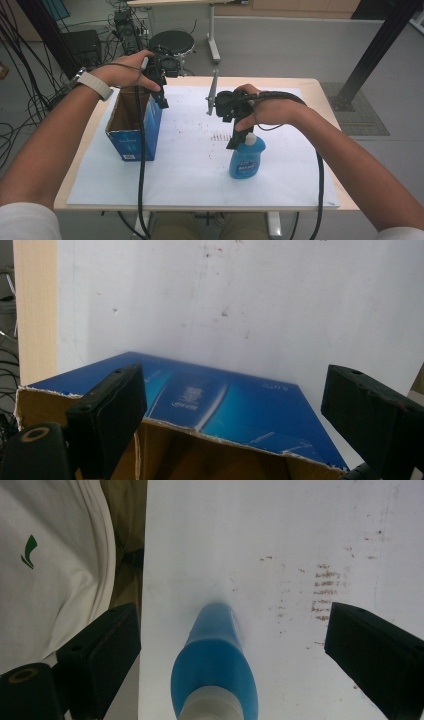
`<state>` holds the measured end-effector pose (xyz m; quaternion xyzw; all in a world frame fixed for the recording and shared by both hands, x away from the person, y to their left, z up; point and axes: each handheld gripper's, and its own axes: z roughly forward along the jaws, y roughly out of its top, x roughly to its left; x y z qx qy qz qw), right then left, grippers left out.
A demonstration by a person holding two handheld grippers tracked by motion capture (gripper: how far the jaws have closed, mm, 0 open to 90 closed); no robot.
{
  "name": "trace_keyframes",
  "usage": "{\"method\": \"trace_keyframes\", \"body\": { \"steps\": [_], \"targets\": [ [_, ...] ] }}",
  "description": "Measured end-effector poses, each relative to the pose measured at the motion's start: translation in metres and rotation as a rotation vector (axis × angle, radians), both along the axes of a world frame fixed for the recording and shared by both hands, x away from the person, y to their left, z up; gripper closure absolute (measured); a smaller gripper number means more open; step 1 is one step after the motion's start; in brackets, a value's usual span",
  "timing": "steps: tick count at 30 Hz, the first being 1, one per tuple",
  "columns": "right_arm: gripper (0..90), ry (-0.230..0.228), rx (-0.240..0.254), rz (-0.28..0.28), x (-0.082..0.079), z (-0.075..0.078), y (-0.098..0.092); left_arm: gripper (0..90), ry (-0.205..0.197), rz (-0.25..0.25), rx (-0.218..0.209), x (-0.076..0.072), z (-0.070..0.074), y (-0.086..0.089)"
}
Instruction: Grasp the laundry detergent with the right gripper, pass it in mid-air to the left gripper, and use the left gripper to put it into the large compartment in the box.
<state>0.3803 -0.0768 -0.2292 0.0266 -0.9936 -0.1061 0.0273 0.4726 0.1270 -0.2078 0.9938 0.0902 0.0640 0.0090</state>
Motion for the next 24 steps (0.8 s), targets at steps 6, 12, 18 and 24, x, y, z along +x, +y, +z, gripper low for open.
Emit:
{"method": "trace_keyframes", "body": {
  "steps": [6,12,18,24],
  "targets": [
    [6.7,-0.017,0.024,-0.001,0.000,0.006,-0.006,10.5,-0.004,-0.001,0.001,0.000,0.000,-0.002],
    [5.0,-0.057,0.051,0.030,0.000,0.013,-0.016,9.9,-0.001,0.000,0.008,-0.001,0.001,-0.003],
    [4.3,-0.068,0.103,0.037,0.000,0.023,-0.030,8.5,-0.001,0.004,0.004,-0.001,0.001,-0.004],
    [4.3,-0.064,0.138,0.015,-0.001,0.027,-0.046,8.0,-0.004,0.005,-0.002,-0.002,0.001,-0.005]
  ]
}}
